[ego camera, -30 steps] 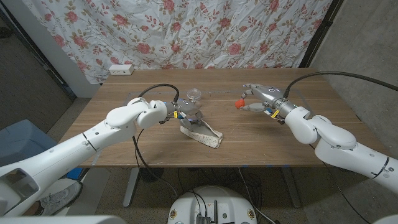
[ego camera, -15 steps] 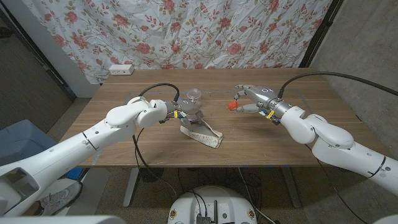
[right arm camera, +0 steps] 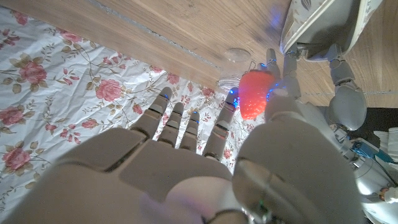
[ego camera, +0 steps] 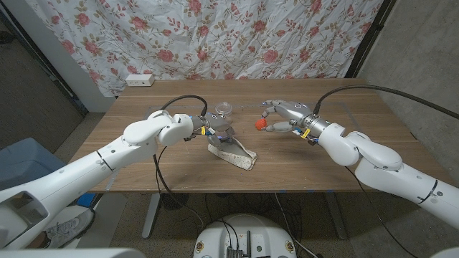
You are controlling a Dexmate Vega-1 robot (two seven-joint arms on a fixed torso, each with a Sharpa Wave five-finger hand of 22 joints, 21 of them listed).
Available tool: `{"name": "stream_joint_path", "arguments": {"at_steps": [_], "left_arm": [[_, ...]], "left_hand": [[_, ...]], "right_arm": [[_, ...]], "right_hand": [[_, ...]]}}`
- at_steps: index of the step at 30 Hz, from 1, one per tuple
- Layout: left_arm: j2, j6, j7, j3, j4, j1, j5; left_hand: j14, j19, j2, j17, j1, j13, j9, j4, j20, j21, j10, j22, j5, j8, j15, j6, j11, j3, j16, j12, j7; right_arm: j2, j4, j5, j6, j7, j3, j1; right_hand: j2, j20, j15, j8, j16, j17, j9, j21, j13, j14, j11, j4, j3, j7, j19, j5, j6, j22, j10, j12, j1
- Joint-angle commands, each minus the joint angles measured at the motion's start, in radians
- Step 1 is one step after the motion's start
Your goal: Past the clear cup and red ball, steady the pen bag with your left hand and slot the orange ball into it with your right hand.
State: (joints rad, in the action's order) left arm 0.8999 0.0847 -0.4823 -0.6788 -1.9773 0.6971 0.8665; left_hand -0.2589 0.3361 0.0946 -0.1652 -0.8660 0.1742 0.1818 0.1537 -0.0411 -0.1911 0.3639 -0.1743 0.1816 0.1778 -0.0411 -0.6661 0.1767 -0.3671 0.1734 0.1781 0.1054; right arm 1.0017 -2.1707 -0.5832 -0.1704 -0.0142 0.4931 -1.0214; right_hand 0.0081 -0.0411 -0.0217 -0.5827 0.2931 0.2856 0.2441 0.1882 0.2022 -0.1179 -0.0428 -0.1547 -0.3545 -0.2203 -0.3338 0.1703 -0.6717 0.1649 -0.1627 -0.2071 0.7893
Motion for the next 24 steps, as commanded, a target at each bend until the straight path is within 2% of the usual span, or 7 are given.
{"name": "stream_joint_path", "arguments": {"at_steps": [1,24], "left_arm": [[-0.004,0.007,0.009,-0.004,0.012,-0.005,-0.001],[-0.01,0.008,0.012,-0.01,0.019,-0.009,-0.008]], "left_hand": [[0.001,0.0,0.002,-0.002,0.008,0.003,0.002,0.002,-0.005,0.0,-0.001,-0.001,0.005,0.008,-0.102,-0.004,0.003,0.004,0.002,0.005,0.003],[0.001,-0.003,0.0,-0.002,0.013,0.002,0.002,0.002,-0.005,0.0,0.0,-0.001,0.005,0.012,-0.103,-0.009,0.003,0.011,0.003,0.007,0.002]], "right_arm": [[-0.031,0.012,-0.007,0.027,-0.02,0.017,0.015],[-0.081,0.046,-0.017,0.066,-0.034,0.057,0.04]], "right_hand": [[0.006,0.001,-0.001,-0.006,-0.002,0.003,0.004,0.0,0.004,-0.004,-0.003,-0.001,0.004,0.0,0.0,0.006,-0.012,0.003,-0.008,0.0,0.006],[0.009,0.002,0.0,-0.007,-0.002,0.004,0.003,0.001,0.004,-0.005,-0.003,-0.002,0.004,0.0,-0.002,0.007,-0.018,0.003,-0.01,0.0,0.008]]}}
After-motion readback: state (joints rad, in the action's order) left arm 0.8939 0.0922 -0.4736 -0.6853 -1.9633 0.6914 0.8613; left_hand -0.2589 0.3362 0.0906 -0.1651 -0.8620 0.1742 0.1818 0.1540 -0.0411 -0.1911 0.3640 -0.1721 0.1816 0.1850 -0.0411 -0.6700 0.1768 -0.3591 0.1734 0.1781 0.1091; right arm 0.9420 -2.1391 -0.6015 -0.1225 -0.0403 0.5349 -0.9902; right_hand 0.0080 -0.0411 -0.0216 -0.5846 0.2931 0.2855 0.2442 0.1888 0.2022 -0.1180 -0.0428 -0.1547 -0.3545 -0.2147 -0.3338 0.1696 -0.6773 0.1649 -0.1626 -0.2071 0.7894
